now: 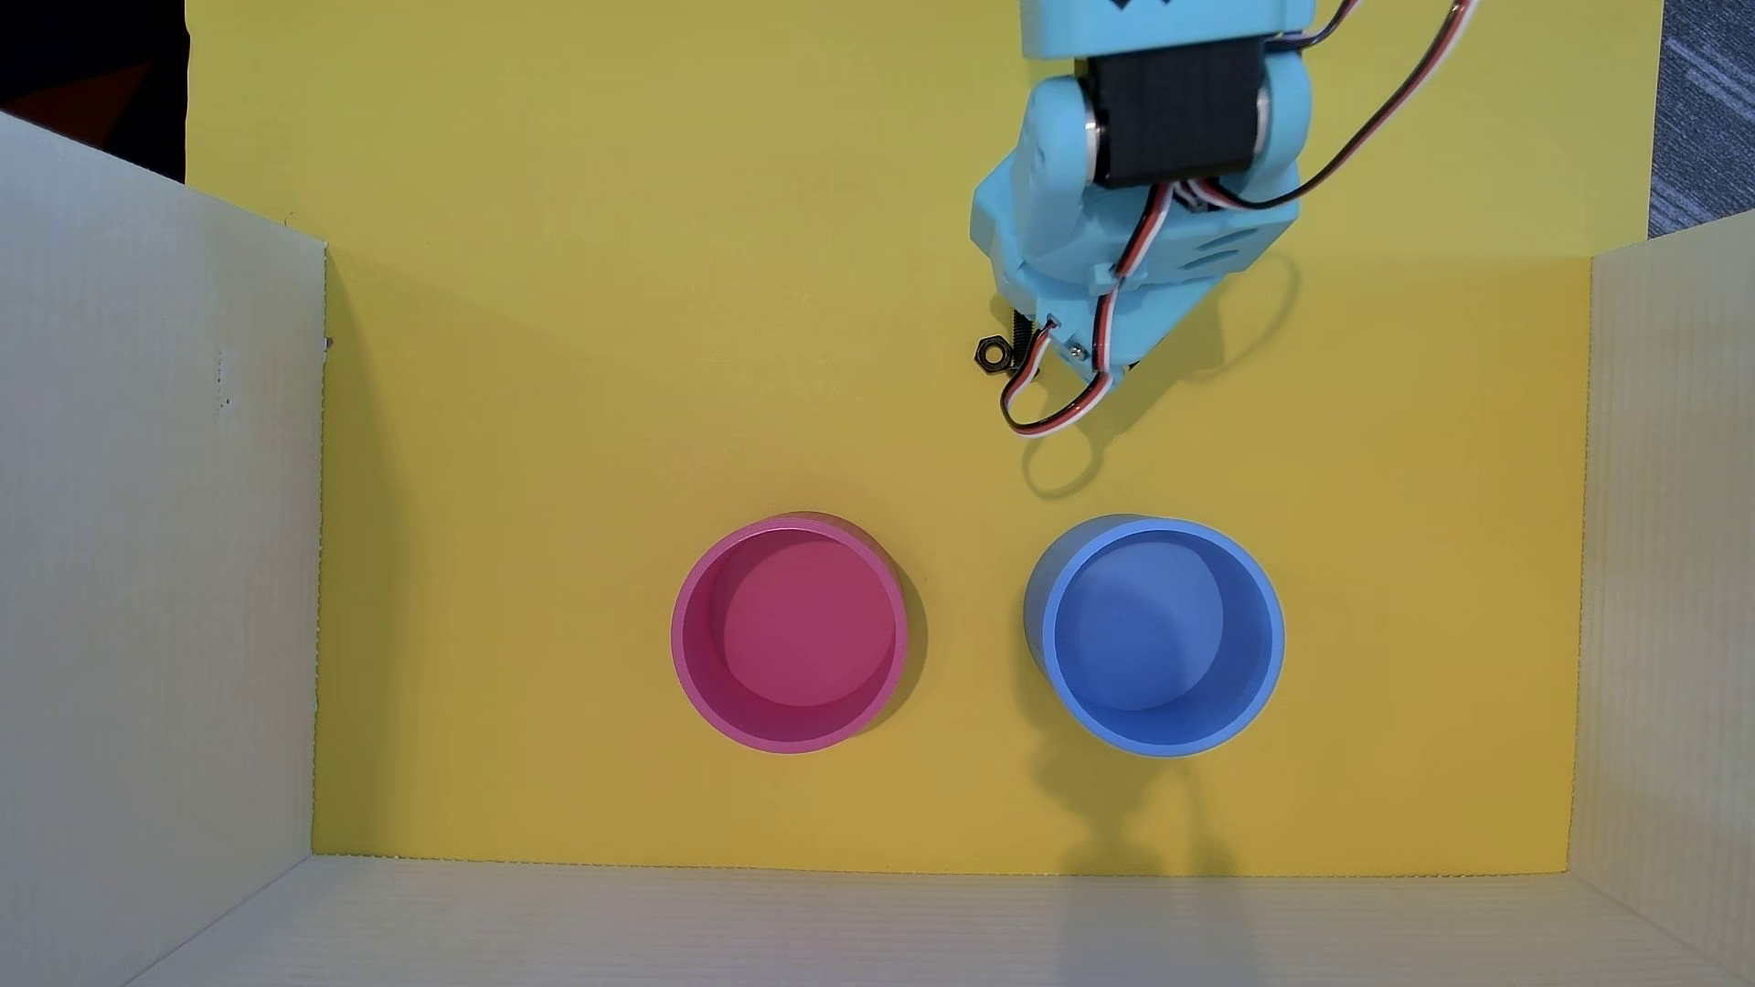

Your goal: Pick up the bolt and place it in the pink box

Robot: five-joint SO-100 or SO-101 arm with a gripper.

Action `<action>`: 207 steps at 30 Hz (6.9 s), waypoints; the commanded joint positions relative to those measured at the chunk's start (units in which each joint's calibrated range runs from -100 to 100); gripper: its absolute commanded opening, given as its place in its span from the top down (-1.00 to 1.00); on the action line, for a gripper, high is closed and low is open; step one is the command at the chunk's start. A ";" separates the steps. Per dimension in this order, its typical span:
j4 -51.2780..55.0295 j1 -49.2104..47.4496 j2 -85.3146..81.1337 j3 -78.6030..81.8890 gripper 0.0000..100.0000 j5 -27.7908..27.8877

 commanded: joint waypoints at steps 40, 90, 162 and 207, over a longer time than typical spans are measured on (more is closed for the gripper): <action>-4.70 3.18 0.57 6.88 0.68 0.09; -7.19 1.86 10.59 -0.17 0.96 -3.25; -5.65 10.91 -15.17 -15.73 0.97 -17.37; 7.57 6.94 -89.25 58.26 0.97 -26.85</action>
